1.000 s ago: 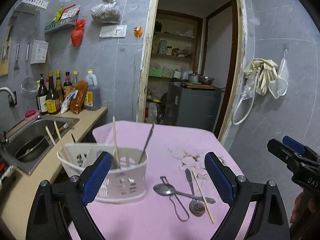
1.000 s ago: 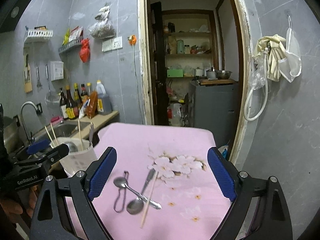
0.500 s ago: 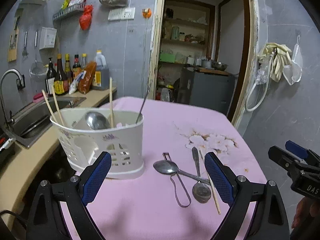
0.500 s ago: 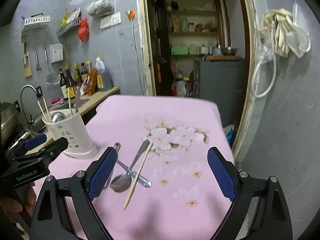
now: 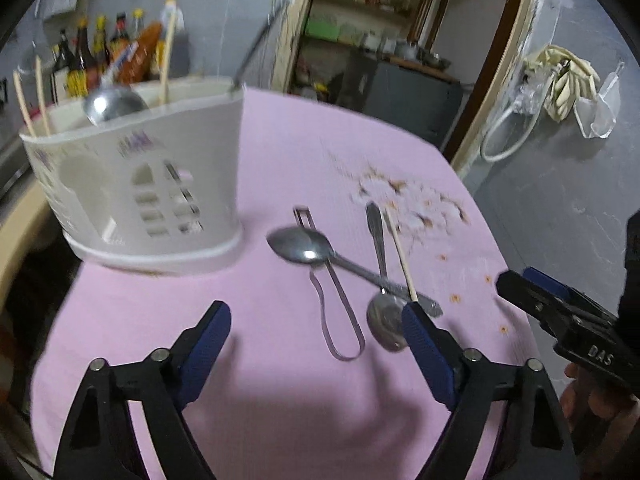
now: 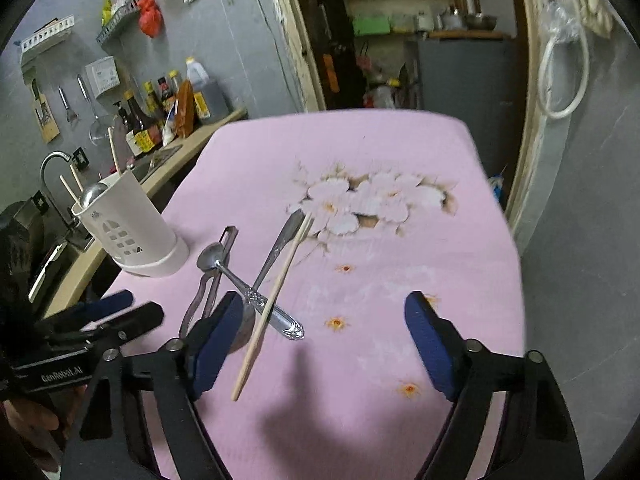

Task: Organize utensils
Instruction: 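Lower the right tool onto the wooden chopstick and close on it, then grasp the steel spoons with the left tool while the right tool holds the chopstick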

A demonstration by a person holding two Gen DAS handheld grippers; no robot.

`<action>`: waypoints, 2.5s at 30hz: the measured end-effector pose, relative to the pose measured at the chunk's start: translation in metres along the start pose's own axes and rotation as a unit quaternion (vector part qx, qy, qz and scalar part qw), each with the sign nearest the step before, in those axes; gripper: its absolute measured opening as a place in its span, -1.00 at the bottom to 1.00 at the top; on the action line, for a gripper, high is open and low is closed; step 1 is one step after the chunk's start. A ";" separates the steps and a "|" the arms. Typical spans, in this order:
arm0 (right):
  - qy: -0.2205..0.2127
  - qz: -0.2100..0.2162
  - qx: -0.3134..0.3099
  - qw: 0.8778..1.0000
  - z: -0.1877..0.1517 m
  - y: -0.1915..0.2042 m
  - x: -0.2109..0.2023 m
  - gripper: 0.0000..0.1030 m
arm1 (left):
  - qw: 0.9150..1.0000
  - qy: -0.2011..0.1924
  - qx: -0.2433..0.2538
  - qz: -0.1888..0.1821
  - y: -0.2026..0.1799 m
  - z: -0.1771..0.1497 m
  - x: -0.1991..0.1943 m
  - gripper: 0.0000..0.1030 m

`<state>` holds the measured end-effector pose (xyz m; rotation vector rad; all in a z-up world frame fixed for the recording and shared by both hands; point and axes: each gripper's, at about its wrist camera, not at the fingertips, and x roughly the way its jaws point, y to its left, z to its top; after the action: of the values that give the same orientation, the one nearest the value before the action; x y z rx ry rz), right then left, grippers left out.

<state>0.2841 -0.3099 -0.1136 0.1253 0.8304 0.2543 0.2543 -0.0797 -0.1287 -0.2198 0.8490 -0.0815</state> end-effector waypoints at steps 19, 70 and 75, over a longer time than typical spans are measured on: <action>0.102 0.057 -0.038 0.992 0.035 0.020 0.096 -0.30 | 0.995 0.087 -0.049 -0.021 0.003 0.003 0.049 0.15; 0.186 0.119 0.027 0.975 0.022 -0.026 0.097 -0.92 | 0.983 0.075 -0.159 0.047 -0.007 0.052 0.097 -0.63; 0.188 0.114 0.042 0.975 0.009 -0.026 0.089 -0.92 | 0.990 0.084 -0.113 0.018 -0.009 0.046 0.091 -0.88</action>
<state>0.3523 -0.3107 -0.1762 0.2578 1.2057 0.4677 0.3486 -0.0954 -0.1640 -0.4139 1.0310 0.0312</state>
